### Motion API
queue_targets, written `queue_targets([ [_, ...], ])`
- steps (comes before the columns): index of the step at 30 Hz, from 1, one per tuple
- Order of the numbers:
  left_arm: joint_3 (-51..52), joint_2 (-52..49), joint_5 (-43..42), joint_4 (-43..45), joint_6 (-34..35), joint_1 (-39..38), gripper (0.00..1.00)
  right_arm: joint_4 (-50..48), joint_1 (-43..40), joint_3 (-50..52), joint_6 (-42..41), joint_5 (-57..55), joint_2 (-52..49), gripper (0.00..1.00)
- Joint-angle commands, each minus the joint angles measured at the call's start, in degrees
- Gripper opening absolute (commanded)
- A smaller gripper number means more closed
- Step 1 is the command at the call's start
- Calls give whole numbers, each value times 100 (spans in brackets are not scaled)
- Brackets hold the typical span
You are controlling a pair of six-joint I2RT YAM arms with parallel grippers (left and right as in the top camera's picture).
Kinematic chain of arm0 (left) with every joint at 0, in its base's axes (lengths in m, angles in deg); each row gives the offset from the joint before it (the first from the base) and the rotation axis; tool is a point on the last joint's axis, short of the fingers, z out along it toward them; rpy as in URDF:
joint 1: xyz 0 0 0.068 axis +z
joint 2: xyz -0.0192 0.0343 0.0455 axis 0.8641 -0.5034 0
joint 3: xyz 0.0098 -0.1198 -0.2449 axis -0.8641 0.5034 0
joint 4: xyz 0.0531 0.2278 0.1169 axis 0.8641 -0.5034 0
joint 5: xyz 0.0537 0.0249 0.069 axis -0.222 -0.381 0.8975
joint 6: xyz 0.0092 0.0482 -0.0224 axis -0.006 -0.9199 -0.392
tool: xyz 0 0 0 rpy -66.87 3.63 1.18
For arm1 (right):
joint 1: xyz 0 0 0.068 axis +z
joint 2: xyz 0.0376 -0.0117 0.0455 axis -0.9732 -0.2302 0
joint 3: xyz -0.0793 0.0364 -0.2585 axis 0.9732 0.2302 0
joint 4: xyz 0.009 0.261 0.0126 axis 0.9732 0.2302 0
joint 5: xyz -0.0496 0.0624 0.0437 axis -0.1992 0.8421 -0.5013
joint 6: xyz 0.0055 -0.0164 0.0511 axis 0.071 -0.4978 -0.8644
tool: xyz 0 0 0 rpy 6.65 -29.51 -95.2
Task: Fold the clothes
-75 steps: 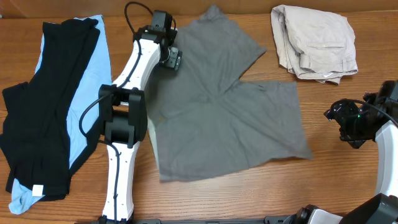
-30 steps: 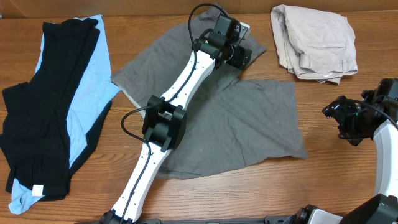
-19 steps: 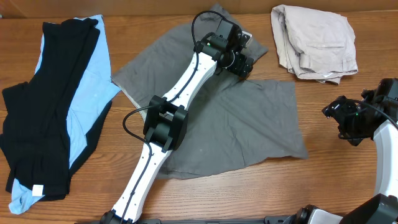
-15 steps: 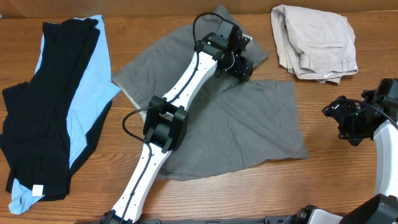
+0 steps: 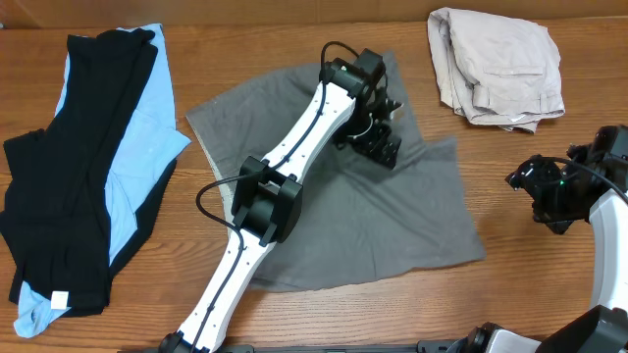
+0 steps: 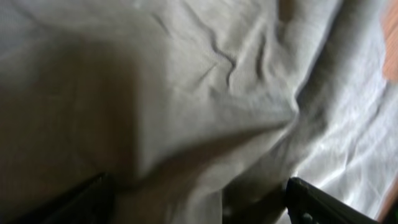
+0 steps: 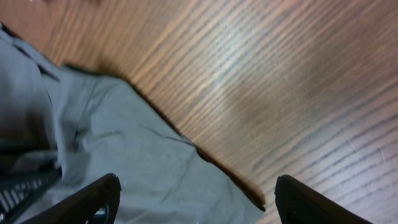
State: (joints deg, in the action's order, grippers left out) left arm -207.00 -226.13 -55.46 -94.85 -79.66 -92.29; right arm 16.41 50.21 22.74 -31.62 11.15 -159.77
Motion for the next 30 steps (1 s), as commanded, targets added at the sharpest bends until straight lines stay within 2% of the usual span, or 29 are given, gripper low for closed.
queue_targets([
  [1,-323,-225,452,-498,-638,140,91,129,22,-190,61,55,151,83],
  [5,-850,-225,1143,-802,-815,326,92,592,22,-190,61,52,319,83],
  [7,-944,-225,1211,-680,-815,428,93,774,22,-190,61,52,424,83],
  [11,-962,-234,1165,52,-785,601,93,920,22,-190,61,76,651,83],
  [16,-960,-258,1189,1287,-385,468,92,909,22,-190,63,96,815,86],
  [21,-820,-293,1589,1871,-352,232,88,901,22,-190,63,94,815,86],
  [30,63,-293,2284,2922,-345,-90,86,903,22,-190,66,94,815,86],
])
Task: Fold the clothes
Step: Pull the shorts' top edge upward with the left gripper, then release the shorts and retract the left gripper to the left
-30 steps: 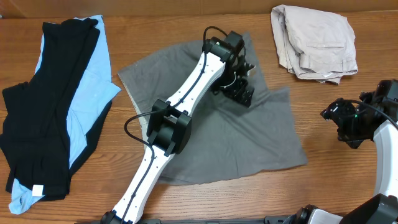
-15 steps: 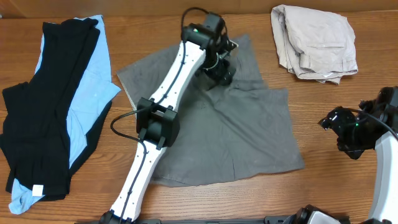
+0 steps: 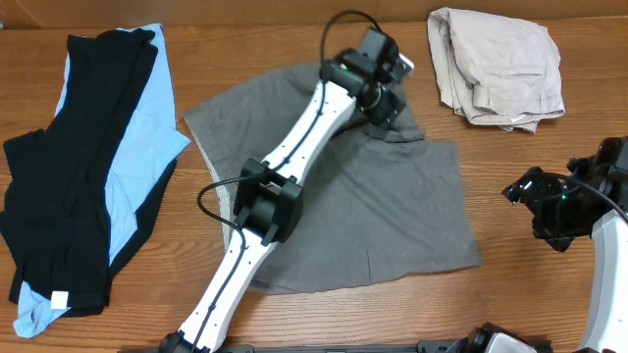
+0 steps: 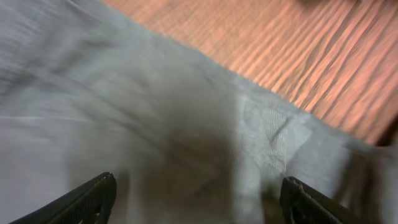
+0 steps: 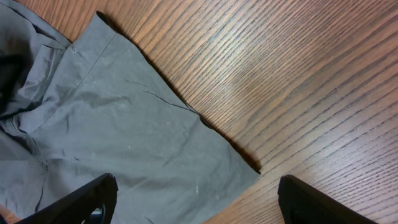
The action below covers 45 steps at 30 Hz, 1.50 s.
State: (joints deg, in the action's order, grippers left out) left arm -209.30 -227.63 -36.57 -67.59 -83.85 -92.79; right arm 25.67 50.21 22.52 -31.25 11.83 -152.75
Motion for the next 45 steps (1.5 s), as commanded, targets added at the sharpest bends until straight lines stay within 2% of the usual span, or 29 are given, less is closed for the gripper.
queue_targets([
  [1,334,-142,391,282,168,-52,86,-24,22,-168,28,26,114,86],
  [10,675,-227,393,1443,841,-153,85,26,22,-166,50,24,114,86],
  [15,763,-693,238,2245,1541,-151,88,37,22,-166,85,22,114,86],
  [20,763,-1123,4,2935,1869,-144,89,37,22,-168,199,-2,114,86],
  [24,763,-1213,4,3886,2041,-114,91,35,22,-168,197,0,114,86],
  [29,761,-1231,4,5584,2039,-7,92,-9,22,-166,199,0,114,87],
  [32,621,-1228,-197,6098,2138,96,92,-146,22,-166,199,2,114,87],
  [34,387,-1200,-476,5963,2144,186,92,-295,22,-166,238,4,114,87],
  [37,-111,-1025,-898,5193,2144,361,97,-575,22,-168,350,26,114,88],
  [38,-297,-942,-1025,4835,2144,428,100,-669,22,-175,350,28,114,89],
  [45,-1639,-28,-1812,1731,2140,1032,100,-678,24,-791,964,459,164,91],
])
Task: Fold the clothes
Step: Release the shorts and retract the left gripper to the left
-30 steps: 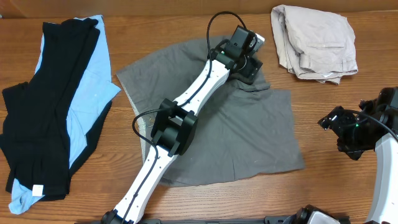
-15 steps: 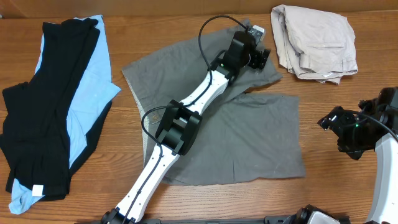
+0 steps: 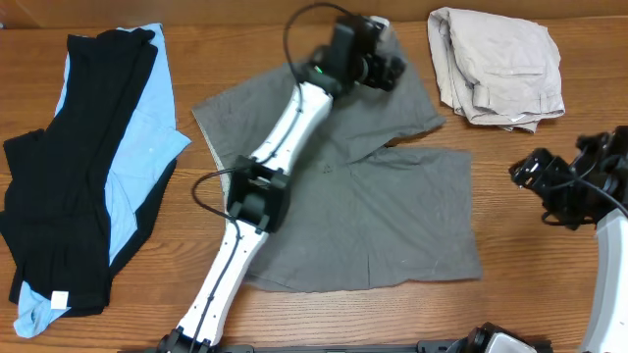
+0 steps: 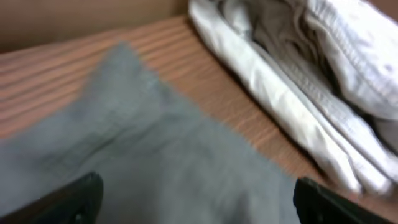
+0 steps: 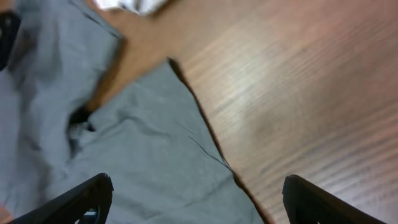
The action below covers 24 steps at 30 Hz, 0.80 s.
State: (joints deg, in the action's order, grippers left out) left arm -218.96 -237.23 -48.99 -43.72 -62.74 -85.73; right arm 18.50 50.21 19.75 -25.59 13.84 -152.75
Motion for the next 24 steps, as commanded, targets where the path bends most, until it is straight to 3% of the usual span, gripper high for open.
queue_targets([
  [1,-817,1102,-605,-1119,26,415,100,114,22,-662,404,264,192,91],
  [6,-1165,2020,-319,-3515,-289,896,100,568,157,-1233,531,319,361,92],
  [14,-1154,2385,1801,-6349,-310,1738,100,835,994,-1231,505,317,398,92],
  [17,-946,2258,1716,-6540,-334,2100,100,767,1375,-1226,501,317,354,92],
  [24,417,2225,1659,-6015,-485,2863,100,686,1849,-1226,479,315,286,92],
])
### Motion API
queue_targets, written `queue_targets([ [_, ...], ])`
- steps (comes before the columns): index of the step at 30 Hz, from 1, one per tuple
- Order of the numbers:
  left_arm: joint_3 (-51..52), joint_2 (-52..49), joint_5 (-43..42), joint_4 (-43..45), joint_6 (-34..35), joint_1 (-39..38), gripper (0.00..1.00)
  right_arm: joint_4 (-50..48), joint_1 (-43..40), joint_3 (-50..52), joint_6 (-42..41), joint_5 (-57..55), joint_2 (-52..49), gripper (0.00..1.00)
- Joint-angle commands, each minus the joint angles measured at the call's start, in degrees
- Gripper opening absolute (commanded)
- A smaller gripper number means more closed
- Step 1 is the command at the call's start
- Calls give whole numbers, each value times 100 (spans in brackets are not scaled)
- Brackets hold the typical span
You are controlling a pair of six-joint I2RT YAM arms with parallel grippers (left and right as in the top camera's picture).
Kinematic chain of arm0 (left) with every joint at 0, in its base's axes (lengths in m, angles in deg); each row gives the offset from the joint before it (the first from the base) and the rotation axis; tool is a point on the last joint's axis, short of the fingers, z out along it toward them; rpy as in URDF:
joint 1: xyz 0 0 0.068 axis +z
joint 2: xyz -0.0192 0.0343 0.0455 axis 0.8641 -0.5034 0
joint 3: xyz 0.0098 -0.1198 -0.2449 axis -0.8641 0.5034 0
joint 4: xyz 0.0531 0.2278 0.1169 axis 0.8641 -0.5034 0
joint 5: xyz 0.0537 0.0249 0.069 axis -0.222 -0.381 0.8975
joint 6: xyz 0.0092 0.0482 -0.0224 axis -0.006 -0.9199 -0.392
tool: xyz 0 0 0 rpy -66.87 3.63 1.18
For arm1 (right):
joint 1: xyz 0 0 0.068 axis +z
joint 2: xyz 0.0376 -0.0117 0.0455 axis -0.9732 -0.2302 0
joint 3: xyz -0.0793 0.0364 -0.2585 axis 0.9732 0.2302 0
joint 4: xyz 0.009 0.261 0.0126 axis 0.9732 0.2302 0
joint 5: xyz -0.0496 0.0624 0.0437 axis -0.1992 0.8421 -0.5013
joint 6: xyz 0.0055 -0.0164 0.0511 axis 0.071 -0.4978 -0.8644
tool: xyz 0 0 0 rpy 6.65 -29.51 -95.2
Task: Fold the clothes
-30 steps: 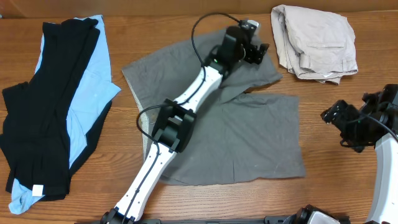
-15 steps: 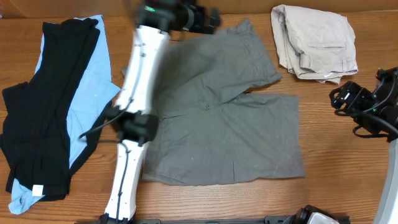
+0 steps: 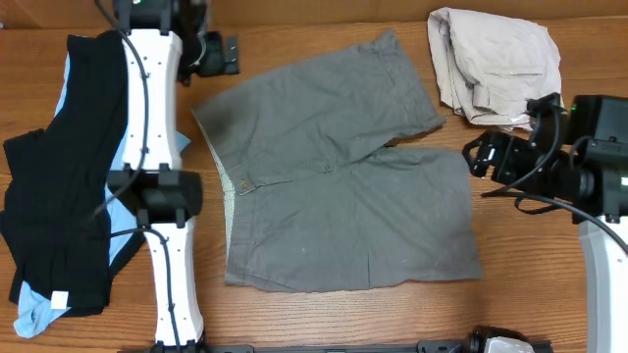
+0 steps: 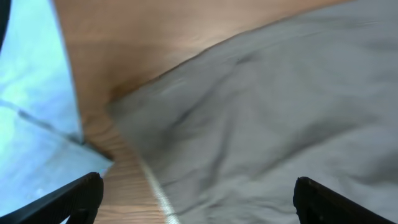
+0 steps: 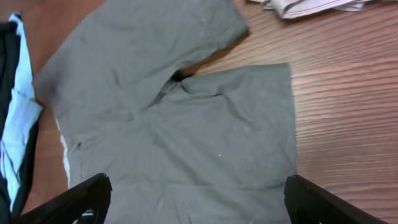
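Observation:
Grey shorts (image 3: 334, 176) lie spread flat in the middle of the table, waistband to the left and both legs pointing right. My left gripper (image 3: 218, 54) hangs open at the far left, just off the shorts' far waist corner. In the left wrist view the left gripper (image 4: 199, 211) has nothing between its fingers, with the grey cloth (image 4: 280, 112) below. My right gripper (image 3: 479, 155) is open beside the legs' right hems. Its own view looks down on the whole shorts (image 5: 180, 124), and the right gripper (image 5: 196, 208) is empty.
A crumpled beige garment (image 3: 496, 64) lies at the far right, close behind the right gripper. Black and light blue clothes (image 3: 59, 186) are piled along the left edge, and the light blue cloth (image 4: 31, 112) also shows in the left wrist view. The left arm stands upright between that pile and the shorts.
My left gripper has gone from over the far leg, near the beige garment, to the far left by the waist corner. The right gripper has come in from the right edge toward the hems.
At first the shorts were rumpled, the far leg bunched under my left gripper at mid-cloth. Then that gripper was at the far edge with the leg partly spread. Later it was near the beige garment with the leg laid out. Now the shorts lie flat and both grippers are off them.

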State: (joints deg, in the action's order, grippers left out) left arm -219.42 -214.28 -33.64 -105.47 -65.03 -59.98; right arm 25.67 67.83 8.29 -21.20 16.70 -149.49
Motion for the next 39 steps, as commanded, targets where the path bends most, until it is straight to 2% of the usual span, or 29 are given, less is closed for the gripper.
queue_targets([
  [1,664,-70,96,286,-361,348,100,-28,94,-81,17,28,-50,92],
  [7,1744,-70,72,960,-520,533,98,-31,94,-81,-85,20,-66,92],
  [14,2732,-70,35,1781,-516,487,75,-31,94,-81,-107,20,-66,92],
  [19,3228,-70,35,2197,-518,409,73,-70,94,-79,-105,9,-66,93],
  [22,3449,-70,35,2522,-516,354,67,-111,94,-79,-103,7,-66,93],
  [27,3637,-70,39,2999,-516,245,47,-44,92,-79,-76,-146,-66,93],
  [32,3659,-70,63,3729,-518,160,20,308,92,-79,-79,-743,-66,98],
  [36,3659,-70,63,4695,-516,90,7,511,92,-79,-76,-1187,-66,100],
  [39,3657,-70,68,5254,-516,66,4,531,92,-79,-57,-1331,-66,100],
])
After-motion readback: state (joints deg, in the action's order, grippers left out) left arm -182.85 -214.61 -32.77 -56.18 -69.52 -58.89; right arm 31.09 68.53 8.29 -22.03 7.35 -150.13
